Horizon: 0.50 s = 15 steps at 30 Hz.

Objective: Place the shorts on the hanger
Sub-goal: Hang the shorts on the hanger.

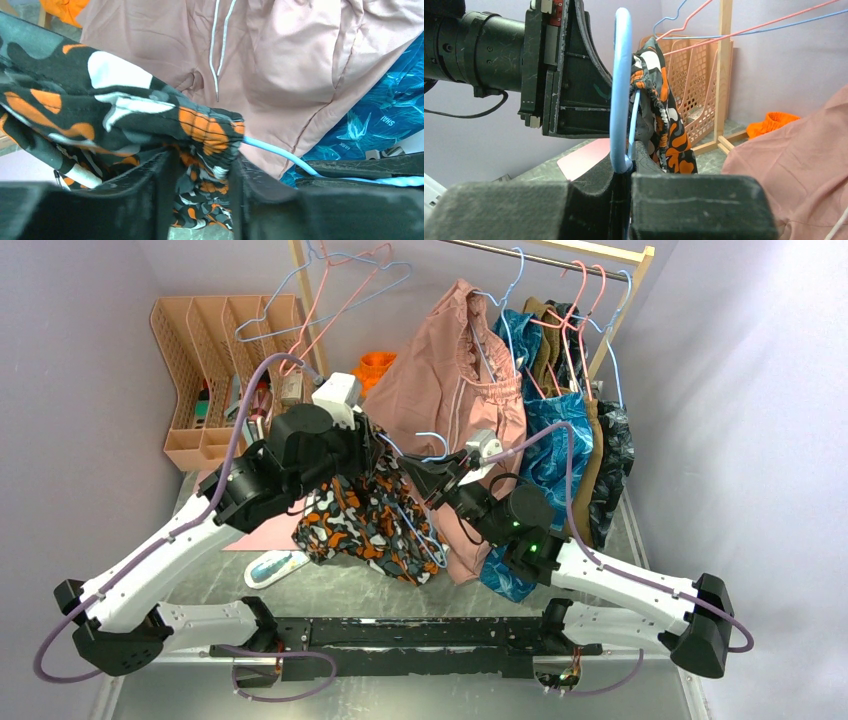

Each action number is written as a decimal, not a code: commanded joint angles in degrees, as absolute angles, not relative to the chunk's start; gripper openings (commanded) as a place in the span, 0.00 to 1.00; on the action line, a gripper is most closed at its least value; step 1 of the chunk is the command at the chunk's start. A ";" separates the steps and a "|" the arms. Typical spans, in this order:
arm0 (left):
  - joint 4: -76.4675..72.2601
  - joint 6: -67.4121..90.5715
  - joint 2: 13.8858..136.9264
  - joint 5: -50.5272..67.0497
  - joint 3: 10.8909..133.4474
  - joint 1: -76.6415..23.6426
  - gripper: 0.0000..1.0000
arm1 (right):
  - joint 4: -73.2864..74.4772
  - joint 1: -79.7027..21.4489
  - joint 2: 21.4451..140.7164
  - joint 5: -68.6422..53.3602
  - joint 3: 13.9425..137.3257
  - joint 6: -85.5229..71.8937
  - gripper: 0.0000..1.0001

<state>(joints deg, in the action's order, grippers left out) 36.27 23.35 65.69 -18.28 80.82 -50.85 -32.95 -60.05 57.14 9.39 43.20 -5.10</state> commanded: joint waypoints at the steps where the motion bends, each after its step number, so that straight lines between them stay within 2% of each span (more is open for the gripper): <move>1: 34.85 23.11 64.23 -18.07 81.51 -51.39 0.36 | -36.25 -59.86 56.71 8.72 44.61 -5.18 0.00; 7: 35.01 21.63 65.00 -15.60 83.12 -51.44 0.07 | -36.33 -59.89 57.00 8.23 44.20 -6.09 0.00; 15: 31.20 15.75 63.62 -4.28 84.69 -51.59 0.07 | -32.10 -59.88 58.06 7.52 45.72 -6.57 0.00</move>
<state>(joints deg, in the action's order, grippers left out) 35.81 19.18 65.04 -12.49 81.97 -51.00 -32.45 -60.05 57.23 8.47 43.29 -5.89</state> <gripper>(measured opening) 0.082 0.044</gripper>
